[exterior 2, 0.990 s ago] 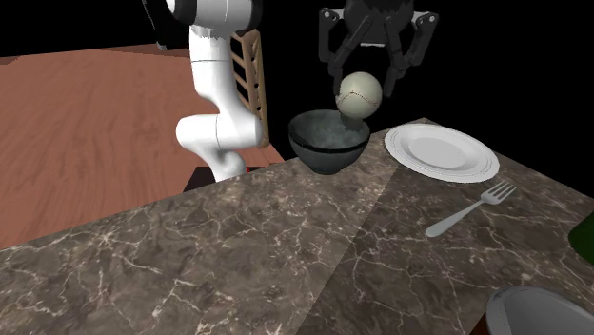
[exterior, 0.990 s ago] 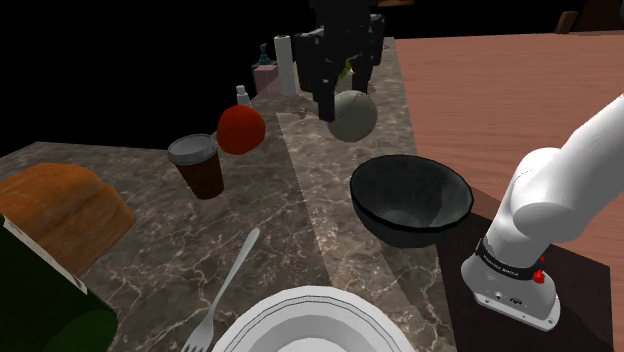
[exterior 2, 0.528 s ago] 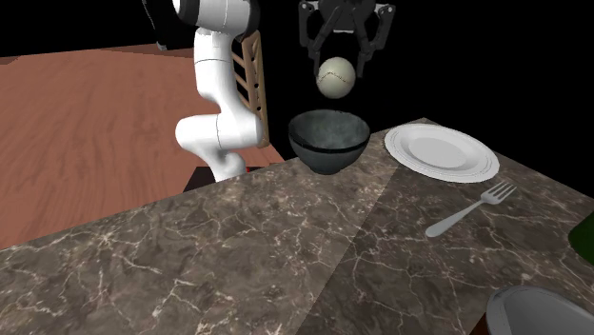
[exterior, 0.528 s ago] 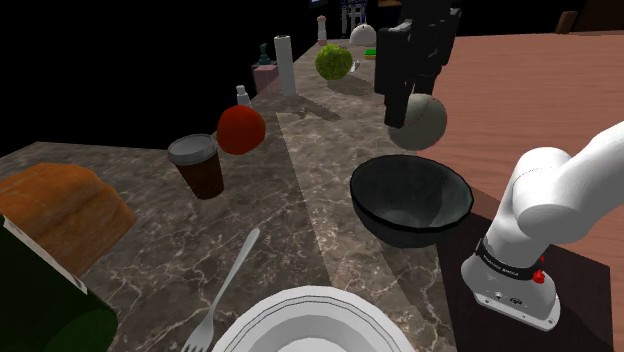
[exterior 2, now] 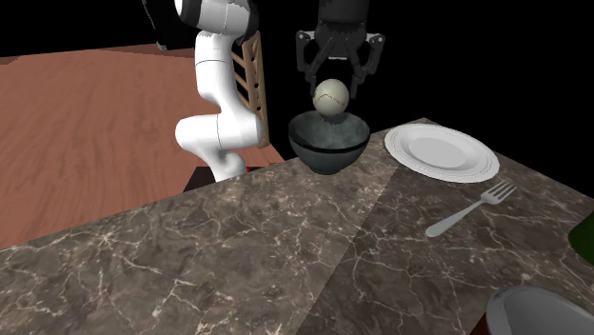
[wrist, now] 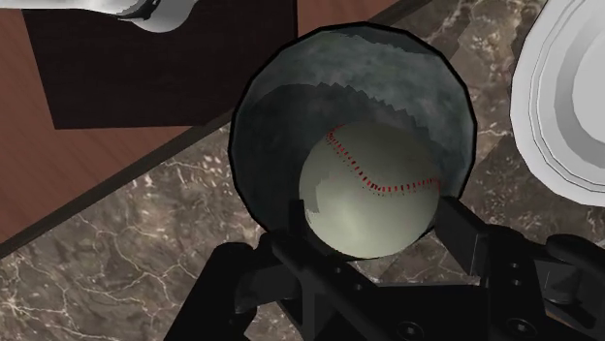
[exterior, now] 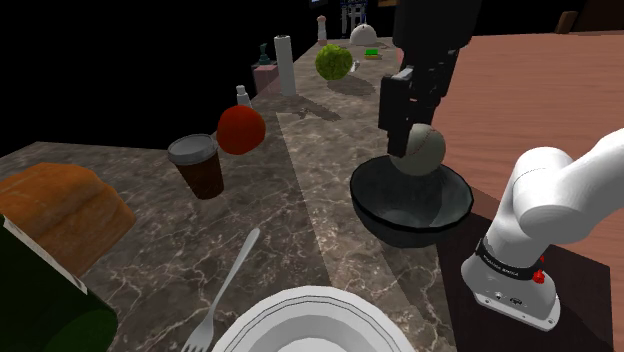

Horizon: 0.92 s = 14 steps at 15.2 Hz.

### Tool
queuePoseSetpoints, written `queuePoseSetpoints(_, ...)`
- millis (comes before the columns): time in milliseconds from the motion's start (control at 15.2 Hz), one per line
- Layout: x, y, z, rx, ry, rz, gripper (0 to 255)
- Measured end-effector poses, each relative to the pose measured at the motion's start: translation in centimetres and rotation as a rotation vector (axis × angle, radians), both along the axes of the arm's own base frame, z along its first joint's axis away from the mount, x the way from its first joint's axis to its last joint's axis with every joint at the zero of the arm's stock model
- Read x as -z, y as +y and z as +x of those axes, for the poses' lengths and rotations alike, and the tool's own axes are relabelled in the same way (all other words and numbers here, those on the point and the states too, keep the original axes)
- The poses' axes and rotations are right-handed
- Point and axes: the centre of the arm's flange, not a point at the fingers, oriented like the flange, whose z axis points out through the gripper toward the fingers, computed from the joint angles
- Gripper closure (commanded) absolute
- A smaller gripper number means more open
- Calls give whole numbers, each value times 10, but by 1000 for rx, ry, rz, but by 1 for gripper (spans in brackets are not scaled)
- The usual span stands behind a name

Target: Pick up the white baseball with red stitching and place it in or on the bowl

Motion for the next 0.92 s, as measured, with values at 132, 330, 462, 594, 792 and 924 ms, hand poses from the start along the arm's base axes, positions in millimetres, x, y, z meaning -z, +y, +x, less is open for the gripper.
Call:
queuePoseSetpoints(132, 11, 1, -1, 0, 0, 0, 255)
queuePoseSetpoints(330, 28, 1, -1, 0, 0, 0, 255)
queuePoseSetpoints(462, 33, 0, 0, 0, 0, 0, 255)
queuePoseSetpoints(594, 34, 0, 0, 0, 0, 0, 255)
queuePoseSetpoints(792, 35, 0, 0, 0, 0, 0, 255)
queuePoseSetpoints(924, 35, 0, 0, 0, 0, 0, 0)
